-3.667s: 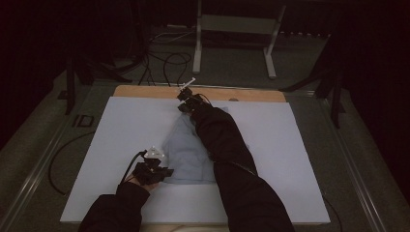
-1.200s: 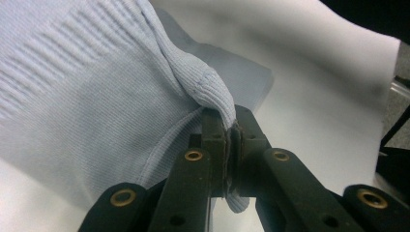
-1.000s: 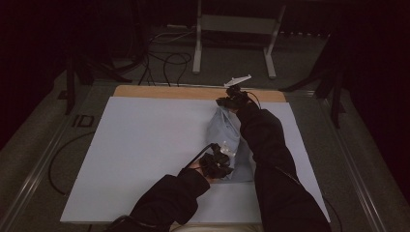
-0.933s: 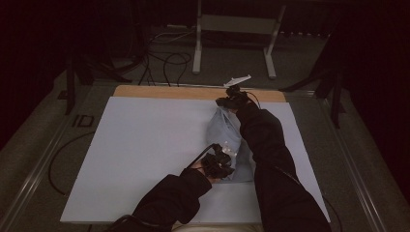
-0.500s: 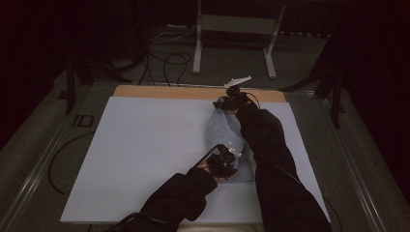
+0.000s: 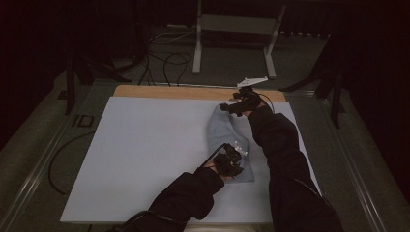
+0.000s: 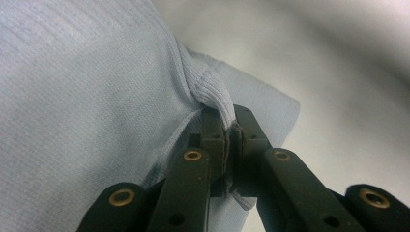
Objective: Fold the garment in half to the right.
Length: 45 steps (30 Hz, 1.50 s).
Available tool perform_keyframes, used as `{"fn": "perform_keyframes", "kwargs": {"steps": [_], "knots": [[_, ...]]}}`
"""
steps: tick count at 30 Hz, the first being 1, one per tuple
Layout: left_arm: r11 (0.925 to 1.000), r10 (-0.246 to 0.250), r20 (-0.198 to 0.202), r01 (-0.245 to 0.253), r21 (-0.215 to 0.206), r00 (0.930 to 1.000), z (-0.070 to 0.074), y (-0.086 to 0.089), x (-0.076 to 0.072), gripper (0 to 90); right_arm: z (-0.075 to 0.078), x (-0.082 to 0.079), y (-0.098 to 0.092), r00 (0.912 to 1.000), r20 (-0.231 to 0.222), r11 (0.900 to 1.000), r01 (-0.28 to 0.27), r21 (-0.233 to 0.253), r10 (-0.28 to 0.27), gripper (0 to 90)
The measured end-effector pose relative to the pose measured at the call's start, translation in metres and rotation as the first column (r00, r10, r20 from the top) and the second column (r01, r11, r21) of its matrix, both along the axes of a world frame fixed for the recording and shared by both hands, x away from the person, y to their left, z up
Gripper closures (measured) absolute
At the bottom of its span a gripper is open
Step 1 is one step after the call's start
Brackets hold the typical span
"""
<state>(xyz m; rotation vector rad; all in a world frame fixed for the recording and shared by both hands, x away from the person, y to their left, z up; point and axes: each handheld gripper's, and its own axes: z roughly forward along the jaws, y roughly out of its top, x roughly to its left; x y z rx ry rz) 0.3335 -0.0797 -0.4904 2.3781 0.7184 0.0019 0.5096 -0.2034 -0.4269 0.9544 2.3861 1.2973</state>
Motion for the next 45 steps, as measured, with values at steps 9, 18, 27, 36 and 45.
{"fn": "perform_keyframes", "kwargs": {"steps": [9, 18, 27, 36, 45], "knots": [[0.9989, -0.029, -0.004, 0.029, -0.036, 0.9996, 0.001, -0.01, -0.003, 72.2, 0.007, -0.016, -0.022, 0.9997, 0.01, 0.999, 0.021, 0.044, -0.021, 10.8], [0.9962, -0.084, 0.046, 0.085, -0.02, 0.9955, 0.007, -0.018, -0.015, 43.5, 0.008, -0.026, -0.034, 0.9991, 0.026, 0.997, 0.032, 0.073, -0.034, 10.1], [0.9966, -0.076, 0.08, 0.078, -0.026, 0.9939, 0.023, -0.008, -0.015, 24.6, 0.014, -0.031, -0.035, 0.9986, 0.041, 0.996, 0.031, 0.083, -0.035, 10.1], [0.9929, -0.106, 0.091, 0.11, -0.046, 0.9902, 0.034, 0.011, -0.013, 7.5, 0.015, -0.037, -0.035, 0.9986, 0.044, 0.997, 0.026, 0.079, -0.03, 10.1], [0.9865, -0.117, 0.107, 0.128, -0.102, 0.9874, 0.048, 0.041, -0.005, 0.2, 0.013, -0.047, -0.027, 0.999, 0.044, 0.997, 0.004, 0.083, -0.007, 10.2]]}}
